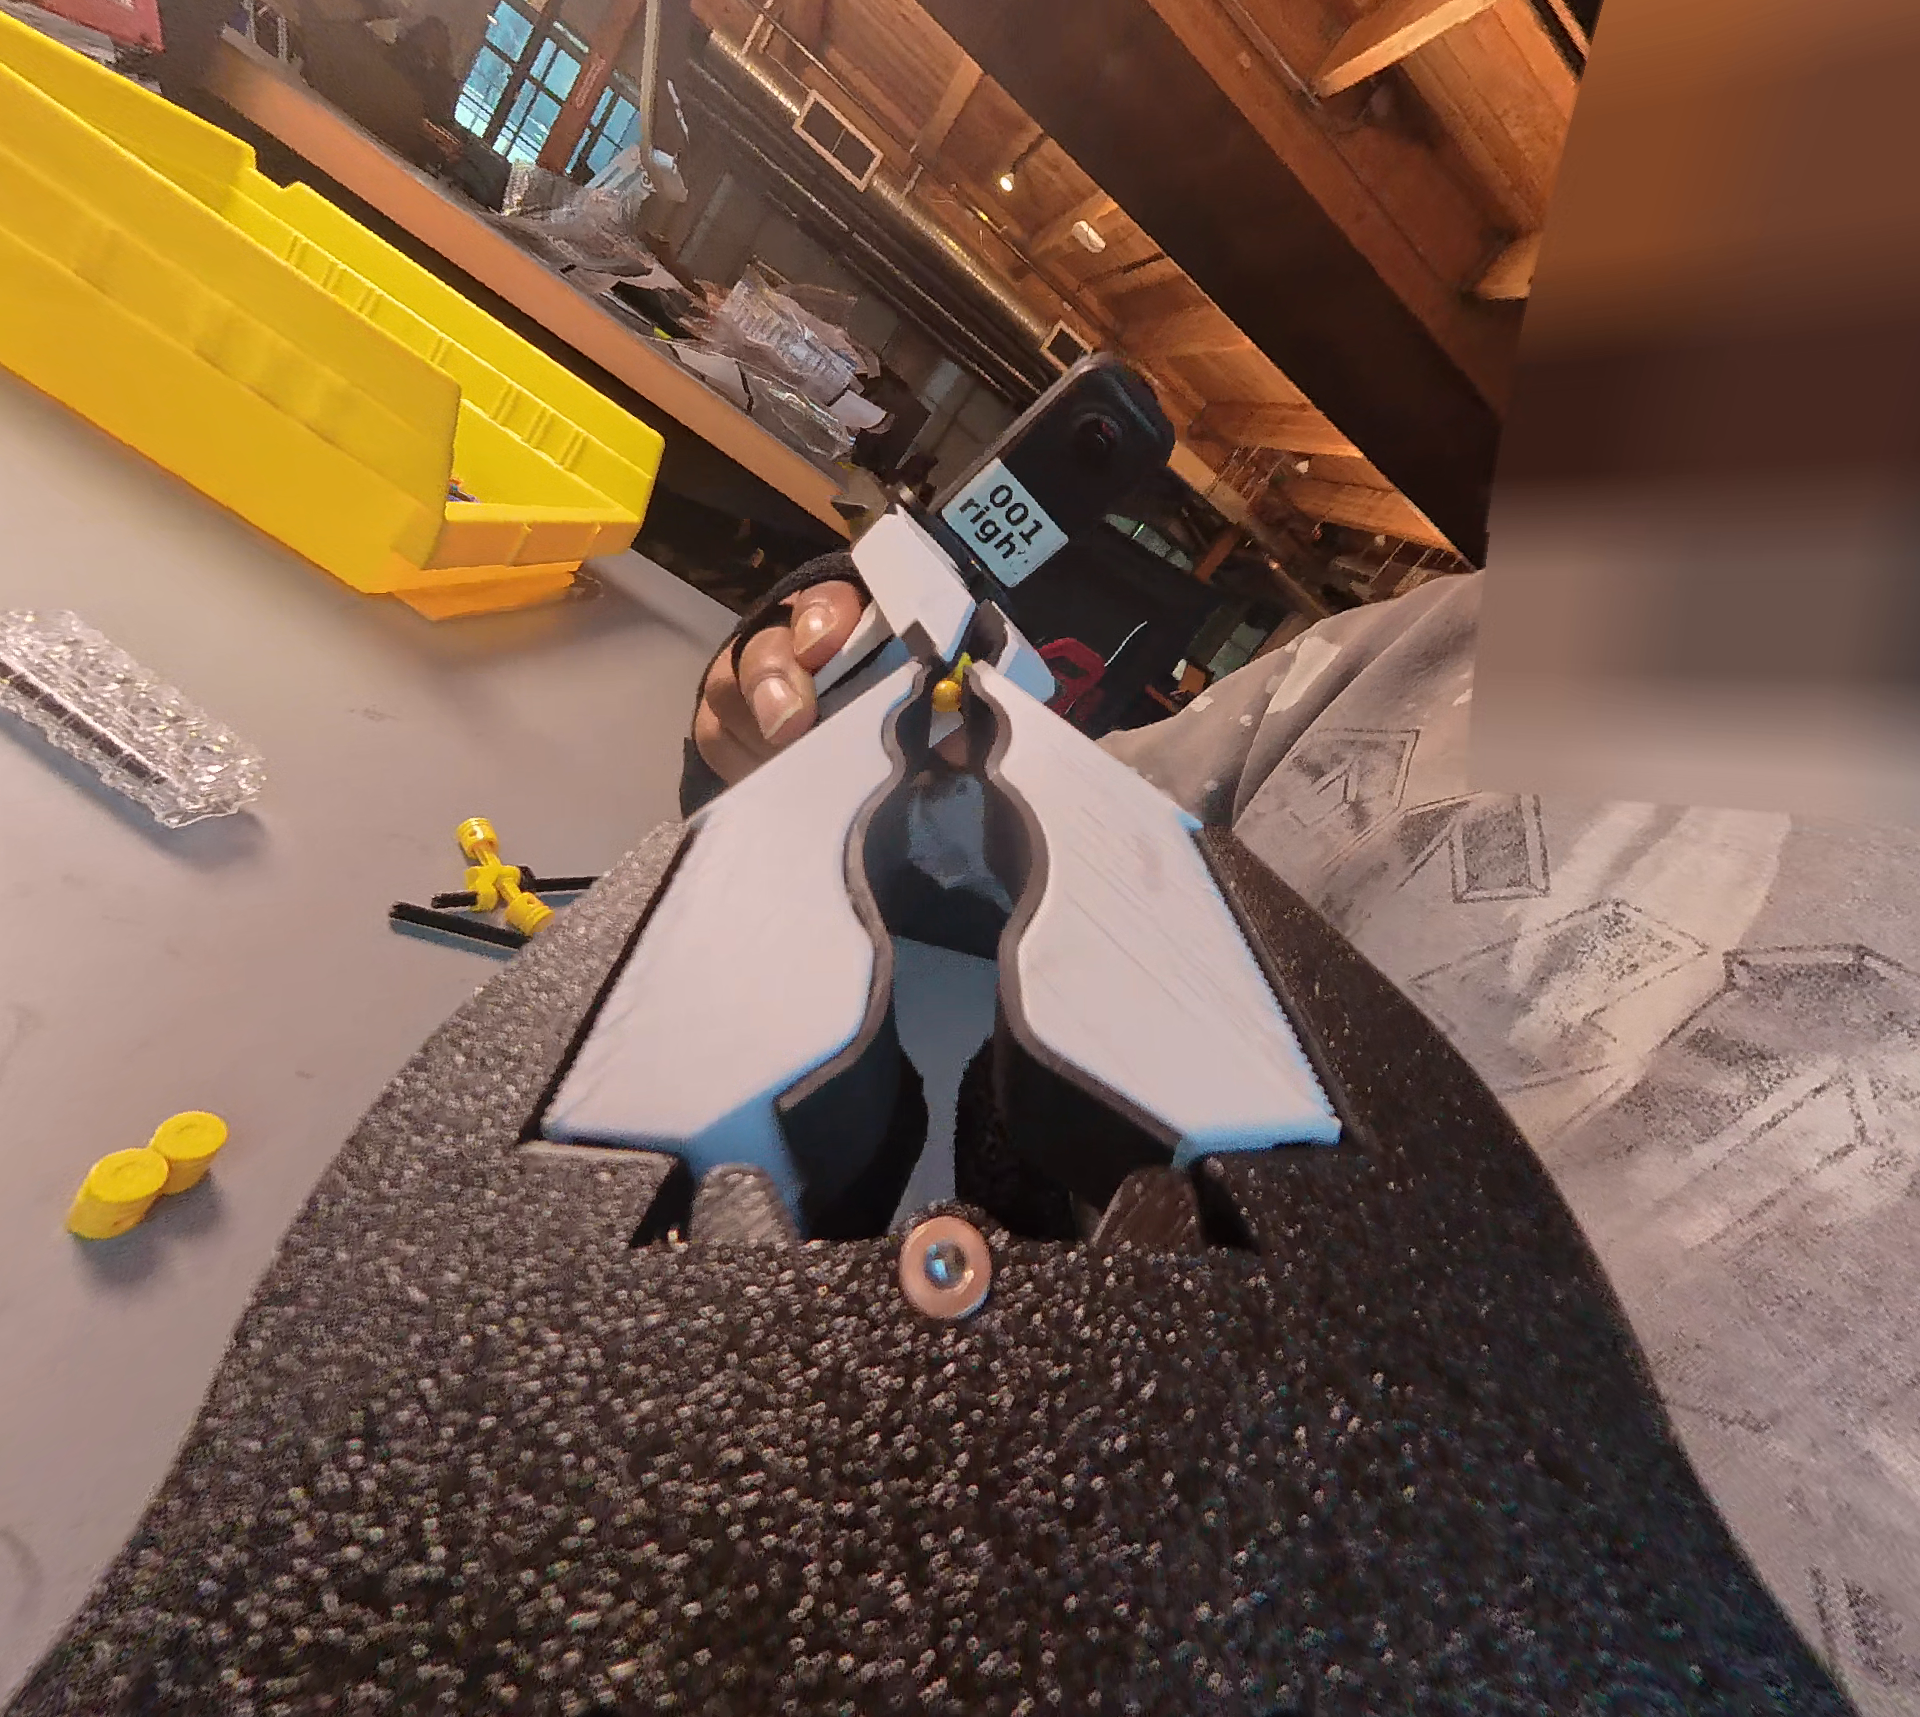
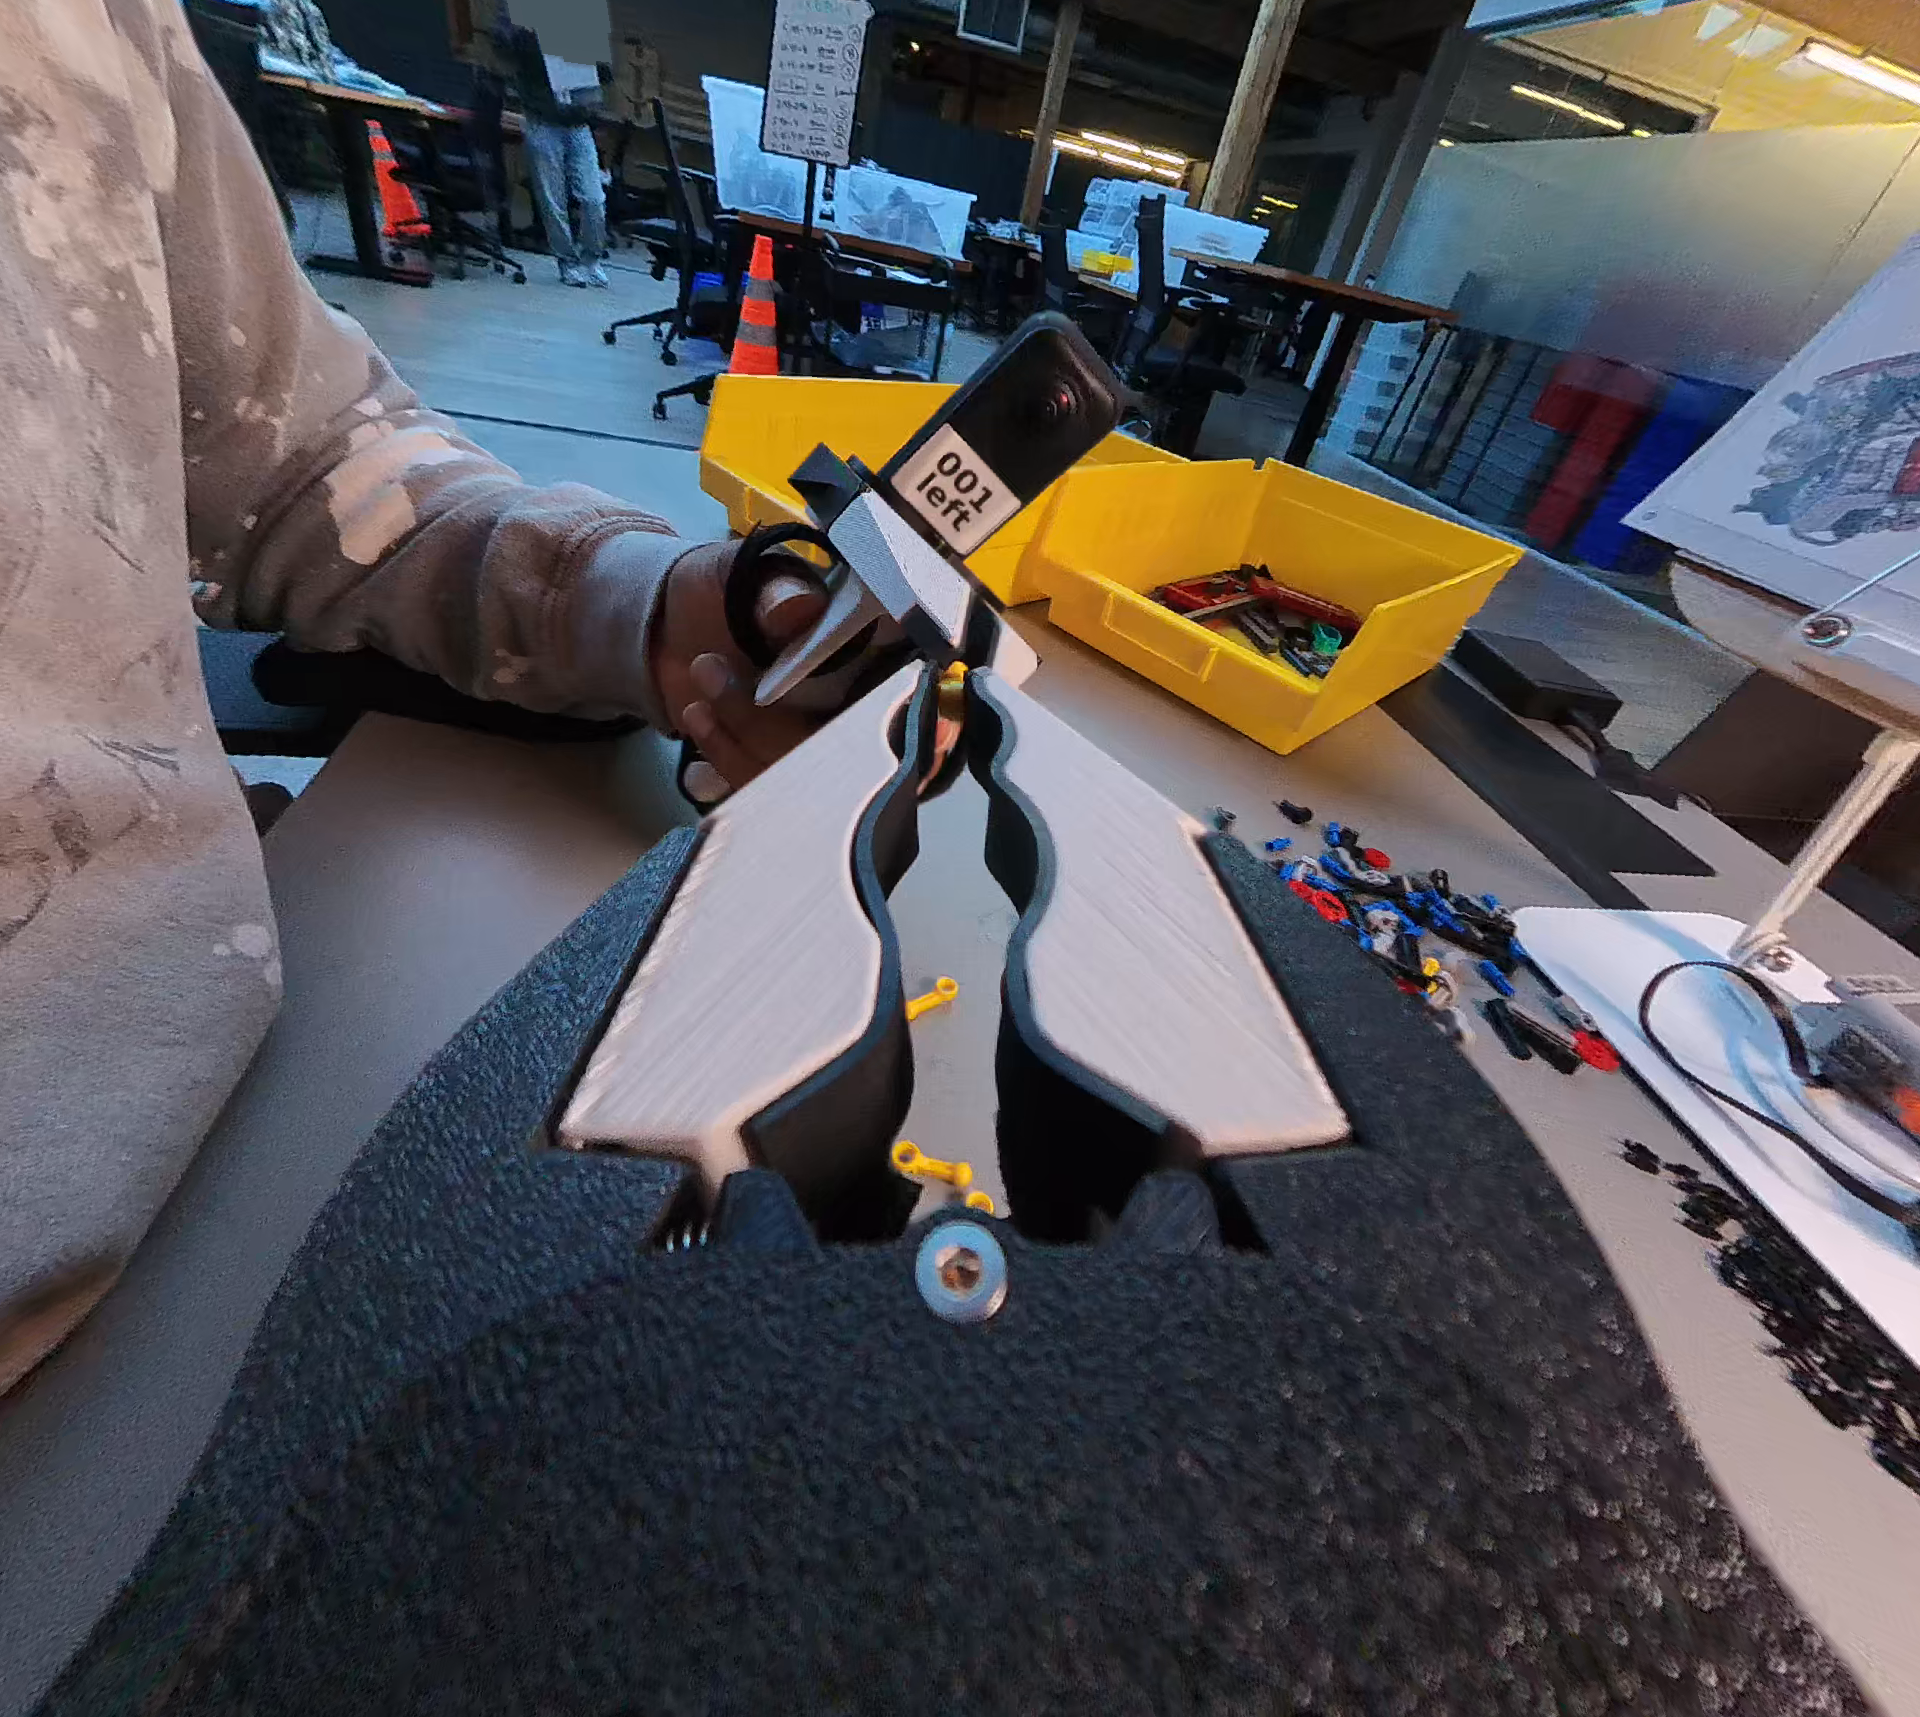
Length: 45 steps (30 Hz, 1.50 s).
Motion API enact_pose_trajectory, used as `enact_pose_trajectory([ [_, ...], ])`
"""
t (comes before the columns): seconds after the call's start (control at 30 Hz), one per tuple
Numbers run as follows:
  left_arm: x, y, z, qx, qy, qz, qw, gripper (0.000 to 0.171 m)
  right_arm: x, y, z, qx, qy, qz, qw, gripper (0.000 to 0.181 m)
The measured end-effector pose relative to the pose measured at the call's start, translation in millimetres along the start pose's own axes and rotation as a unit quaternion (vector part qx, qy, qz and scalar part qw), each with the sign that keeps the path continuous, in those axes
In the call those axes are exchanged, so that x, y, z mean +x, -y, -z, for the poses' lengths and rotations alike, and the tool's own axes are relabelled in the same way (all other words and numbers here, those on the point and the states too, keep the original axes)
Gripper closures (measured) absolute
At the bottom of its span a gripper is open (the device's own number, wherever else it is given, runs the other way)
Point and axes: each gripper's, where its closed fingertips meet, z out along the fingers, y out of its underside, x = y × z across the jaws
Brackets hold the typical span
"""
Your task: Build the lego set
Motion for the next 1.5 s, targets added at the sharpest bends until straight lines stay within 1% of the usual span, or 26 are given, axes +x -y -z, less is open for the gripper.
enact_pose_trajectory([
  [0.13, 3.9, -2.2, 2.1, -0.030, 0.020, -0.071, 0.997, 0.165, -0.7, 7.8, 3.0, 0.030, 0.024, -0.052, 0.998, 0.178],
  [0.27, 7.6, -2.6, 0.3, -0.046, 0.035, -0.119, 0.991, 0.163, -3.6, 9.2, 2.8, 0.041, 0.046, -0.083, 0.995, 0.178],
  [0.4, 11.1, -4.6, 0.0, -0.058, 0.041, -0.150, 0.986, 0.166, -7.6, 9.5, 1.0, 0.044, 0.065, -0.105, 0.991, 0.178],
  [0.57, 8.0, -9.2, 0.8, -0.087, 0.066, -0.189, 0.976, 0.167, -9.1, 4.2, 1.1, 0.031, 0.071, -0.102, 0.992, 0.178],
  [0.8, 6.5, -13.0, 1.4, -0.105, 0.078, -0.212, 0.969, 0.167, -11.1, 0.8, 1.3, 0.024, 0.071, -0.081, 0.994, 0.177],
  [0.93, 2.6, -14.3, 3.5, -0.115, 0.084, -0.206, 0.968, 0.167, -9.7, -2.9, 0.1, 0.011, 0.066, -0.074, 0.995, 0.178],
  [1.0, -3.8, -16.4, 6.6, -0.130, 0.099, -0.210, 0.964, 0.166, -6.5, -8.6, -0.2, -0.004, 0.059, -0.068, 0.996, 0.178],
  [1.07, -12.8, -23.3, 14.4, -0.163, 0.116, -0.214, 0.956, 0.166, 6.6, -12.6, 6.6, -0.012, 0.040, -0.071, 0.997, 0.178],
  [1.1, -19.1, -31.1, 19.3, -0.192, 0.126, -0.210, 0.950, 0.166, 14.6, -16.1, 12.3, -0.020, 0.031, -0.073, 0.997, 0.178],
  [1.17, -33.7, -55.5, 27.9, -0.271, 0.147, -0.208, 0.928, 0.165, 29.6, -27.3, 22.8, -0.052, 0.007, -0.056, 0.997, 0.178],
  [1.23, -46.6, -82.1, 34.0, -0.350, 0.166, -0.211, 0.897, 0.162, 37.5, -37.8, 28.1, -0.080, -0.006, -0.043, 0.996, 0.178],
  [1.3, -57.7, -101.0, 39.9, -0.416, 0.185, -0.223, 0.862, 0.159, 37.4, -45.6, 28.4, -0.096, -0.003, -0.044, 0.994, 0.178],
  [1.4, -67.7, -112.8, 45.2, -0.483, 0.204, -0.234, 0.819, 0.153, 35.1, -57.7, 26.5, -0.126, 0.000, -0.036, 0.991, 0.178],
  [1.5, -71.5, -117.2, 45.2, -0.530, 0.206, -0.246, 0.785, 0.152, 33.3, -62.0, 26.4, -0.137, 0.005, -0.036, 0.990, 0.177],
])
